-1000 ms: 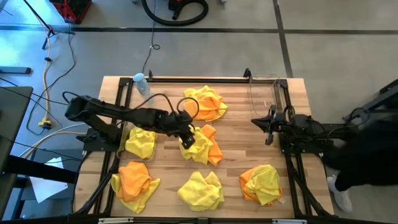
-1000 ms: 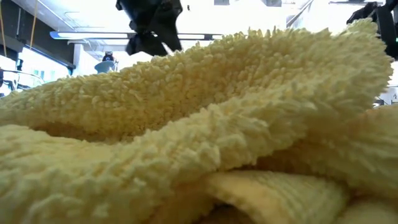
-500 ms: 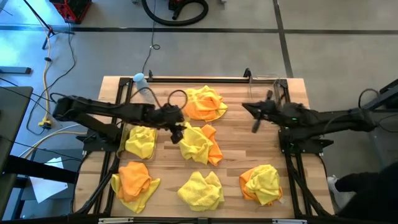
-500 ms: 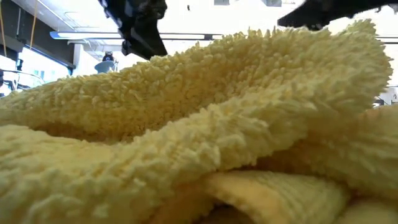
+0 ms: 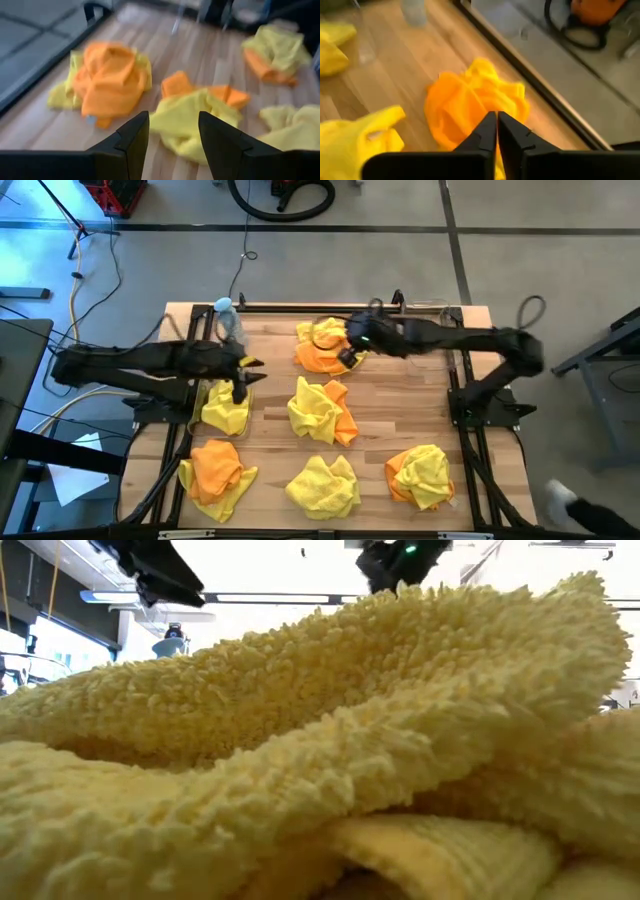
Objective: Sort microfiber towel by color & place in baskets
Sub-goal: Put the orange microfiber cloth into the right transparent bin
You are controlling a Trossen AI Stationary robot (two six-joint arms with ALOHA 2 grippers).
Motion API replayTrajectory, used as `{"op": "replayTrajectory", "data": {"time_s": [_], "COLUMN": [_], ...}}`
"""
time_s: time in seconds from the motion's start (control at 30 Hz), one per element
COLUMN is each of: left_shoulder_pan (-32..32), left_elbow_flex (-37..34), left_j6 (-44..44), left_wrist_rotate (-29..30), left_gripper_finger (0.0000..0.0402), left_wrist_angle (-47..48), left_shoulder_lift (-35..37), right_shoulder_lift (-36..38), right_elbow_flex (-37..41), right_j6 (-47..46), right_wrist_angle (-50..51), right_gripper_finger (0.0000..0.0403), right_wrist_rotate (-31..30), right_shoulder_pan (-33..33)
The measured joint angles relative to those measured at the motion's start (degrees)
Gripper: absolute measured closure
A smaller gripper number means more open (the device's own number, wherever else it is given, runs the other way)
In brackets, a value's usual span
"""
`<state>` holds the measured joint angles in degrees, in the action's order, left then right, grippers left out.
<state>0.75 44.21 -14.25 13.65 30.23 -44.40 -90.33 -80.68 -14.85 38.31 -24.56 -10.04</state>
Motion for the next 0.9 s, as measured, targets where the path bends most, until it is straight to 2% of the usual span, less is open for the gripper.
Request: {"op": "replayTrajectory", "data": {"time_s": [0.2, 0.33, 0.43, 0.6, 0.9], "left_shoulder_pan": [0.0, 0.0, 0.0, 0.0, 0.0], "left_elbow_flex": [-0.4, -0.4, -0.4, -0.38, -0.38], "left_j6": [2.83, 3.9, 3.9, 3.41, 2.94], "left_wrist_rotate": [0.38, 0.42, 0.42, -1.28, -1.51], "left_gripper_finger": [0.0241, 0.0241, 0.0241, 0.0241, 0.0241], "left_wrist_angle": [2.08, 2.7, 3.82, 5.68, 6.99], "left_shoulder_lift": [8.29, 11.39, 13.11, 14.74, 15.18], "right_shoulder_lift": [-13.84, -21.39, -26.11, -31.92, -39.72], "right_elbow_flex": [-15.28, -22.02, -25.23, -26.94, -26.76], "right_j6": [1.04, 4.85, 9.48, 14.66, 15.32], "right_wrist_angle": [11.61, 15.37, 16.3, 16.98, 19.23], "right_gripper_finger": [0.0298, 0.0237, 0.0206, 0.0193, 0.0193], "right_wrist_rotate": [6.08, 8.62, 9.42, 11.48, 12.22], "right_shoulder_pan": [-2.99, -4.22, -5.07, -7.01, -10.29]}}
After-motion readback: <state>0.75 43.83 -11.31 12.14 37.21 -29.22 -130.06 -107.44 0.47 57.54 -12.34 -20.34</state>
